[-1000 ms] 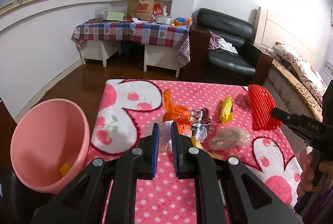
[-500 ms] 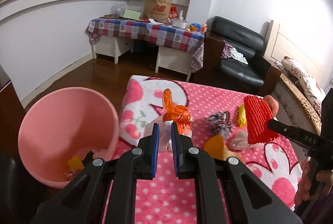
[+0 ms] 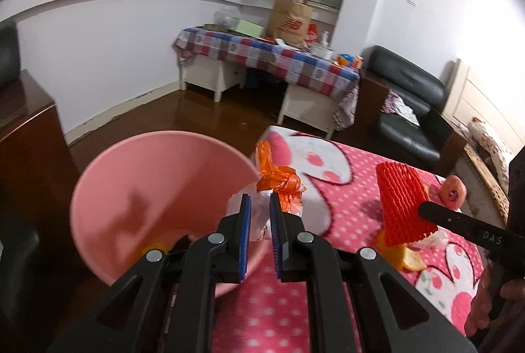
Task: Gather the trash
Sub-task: 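Carry the ribbon and red net over the pink bucket and open both grippers, then return both grippers from the bucket to above the orange peel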
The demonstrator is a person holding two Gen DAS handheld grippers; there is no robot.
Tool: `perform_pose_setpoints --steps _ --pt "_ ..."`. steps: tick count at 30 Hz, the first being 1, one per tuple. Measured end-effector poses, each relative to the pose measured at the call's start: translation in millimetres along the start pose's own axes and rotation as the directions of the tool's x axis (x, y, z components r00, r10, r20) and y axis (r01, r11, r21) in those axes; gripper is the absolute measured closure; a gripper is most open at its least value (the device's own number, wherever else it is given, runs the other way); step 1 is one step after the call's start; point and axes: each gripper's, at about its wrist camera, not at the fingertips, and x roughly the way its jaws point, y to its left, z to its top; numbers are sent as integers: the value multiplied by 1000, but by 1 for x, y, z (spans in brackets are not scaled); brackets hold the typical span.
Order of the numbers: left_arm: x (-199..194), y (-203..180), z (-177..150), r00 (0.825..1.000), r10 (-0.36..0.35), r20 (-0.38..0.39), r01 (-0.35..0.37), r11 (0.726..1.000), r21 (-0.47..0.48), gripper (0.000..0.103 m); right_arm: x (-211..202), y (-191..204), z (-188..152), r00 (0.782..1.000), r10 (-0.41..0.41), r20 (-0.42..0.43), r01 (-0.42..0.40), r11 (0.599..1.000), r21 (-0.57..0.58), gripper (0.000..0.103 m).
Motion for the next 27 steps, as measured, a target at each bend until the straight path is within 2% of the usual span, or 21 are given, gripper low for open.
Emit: perform_pose_setpoints --steps 11,20,22,24,27 --pt "0 65 -3 997 80 -5 -80 992 -97 92 52 82 10 991 104 -87 -115 984 -136 89" --pt "5 98 -9 995 92 -31 -96 985 -142 92 91 126 11 972 166 -164 -194 965 -177 89" --pt "5 102 -10 994 105 -35 -110 980 -165 86 95 128 11 972 158 -176 -190 964 -184 88" --pt "3 102 -12 993 113 -31 -117 979 -168 77 99 129 10 969 160 -189 -194 964 -179 77" --pt "3 103 -13 993 117 -25 -119 980 -161 74 99 126 11 969 162 -185 -194 967 -167 74"
